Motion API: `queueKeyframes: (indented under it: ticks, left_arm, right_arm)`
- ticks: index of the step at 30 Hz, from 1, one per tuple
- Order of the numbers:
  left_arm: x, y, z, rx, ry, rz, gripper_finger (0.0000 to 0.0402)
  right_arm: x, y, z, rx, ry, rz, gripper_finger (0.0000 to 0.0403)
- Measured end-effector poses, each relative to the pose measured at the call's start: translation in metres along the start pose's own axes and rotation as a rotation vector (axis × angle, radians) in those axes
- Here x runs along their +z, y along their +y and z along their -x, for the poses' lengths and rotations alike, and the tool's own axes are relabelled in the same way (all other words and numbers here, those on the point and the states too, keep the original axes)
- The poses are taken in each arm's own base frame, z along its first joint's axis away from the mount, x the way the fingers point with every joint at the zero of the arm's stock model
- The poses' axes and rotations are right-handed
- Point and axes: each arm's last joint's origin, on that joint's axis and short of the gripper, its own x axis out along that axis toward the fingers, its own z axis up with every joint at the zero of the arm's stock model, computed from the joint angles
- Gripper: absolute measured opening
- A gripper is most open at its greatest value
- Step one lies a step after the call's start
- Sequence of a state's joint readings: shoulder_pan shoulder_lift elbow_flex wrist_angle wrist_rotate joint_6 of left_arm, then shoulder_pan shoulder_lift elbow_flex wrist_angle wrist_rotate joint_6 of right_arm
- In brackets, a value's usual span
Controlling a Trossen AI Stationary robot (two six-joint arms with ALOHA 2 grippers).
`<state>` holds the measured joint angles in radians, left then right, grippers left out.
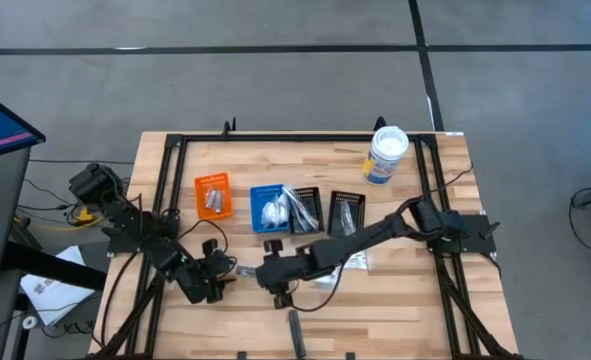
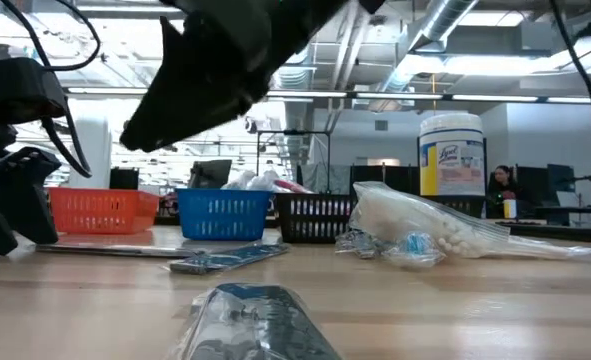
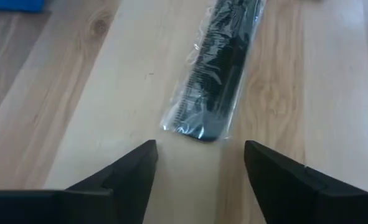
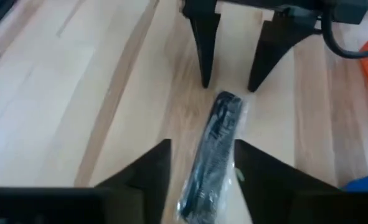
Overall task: Pick & Place Travel size toiletries
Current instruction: Put the black comb into the right black bin
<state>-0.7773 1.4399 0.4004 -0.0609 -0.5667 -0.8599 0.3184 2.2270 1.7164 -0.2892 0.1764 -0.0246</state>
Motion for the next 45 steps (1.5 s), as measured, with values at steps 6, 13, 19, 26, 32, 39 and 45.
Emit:
queueKeyframes:
  ticks: [6, 13, 19, 26, 32, 39, 45]
  left_arm:
    - [-0.003, -0.002, 0.001, -0.011, 0.006, -0.029, 0.0207]
    - [-0.004, -0.003, 0.002, -0.019, 0.011, -0.034, 0.0205]
    - [-0.004, -0.003, 0.002, -0.025, 0.009, -0.090, 0.0204]
    - [0.001, 0.000, -0.002, -0.021, 0.010, -0.170, 0.0204]
    - [0.003, 0.002, -0.003, -0.007, 0.000, -0.214, 0.0235]
    - [0.012, 0.007, -0.009, -0.020, 0.011, -0.165, 0.0299]
    - [0.020, 0.011, -0.015, -0.097, 0.049, -0.164, 0.0296]
  right_arm:
    - [-0.004, 0.001, -0.002, -0.002, 0.036, 0.033, 0.0244]
    - [-0.037, -0.005, -0.027, -0.015, 0.231, -0.035, 0.0258]
    - [-0.037, -0.008, -0.027, -0.019, 0.226, -0.068, 0.0237]
    - [-0.032, 0.000, -0.026, -0.006, 0.176, -0.046, 0.0239]
    - [-0.032, 0.004, -0.028, 0.002, 0.160, -0.036, 0.0274]
    - [-0.042, -0.004, -0.043, 0.041, 0.191, -0.131, 0.0313]
    - [-0.043, -0.008, -0.043, 0.045, 0.207, -0.151, 0.0326]
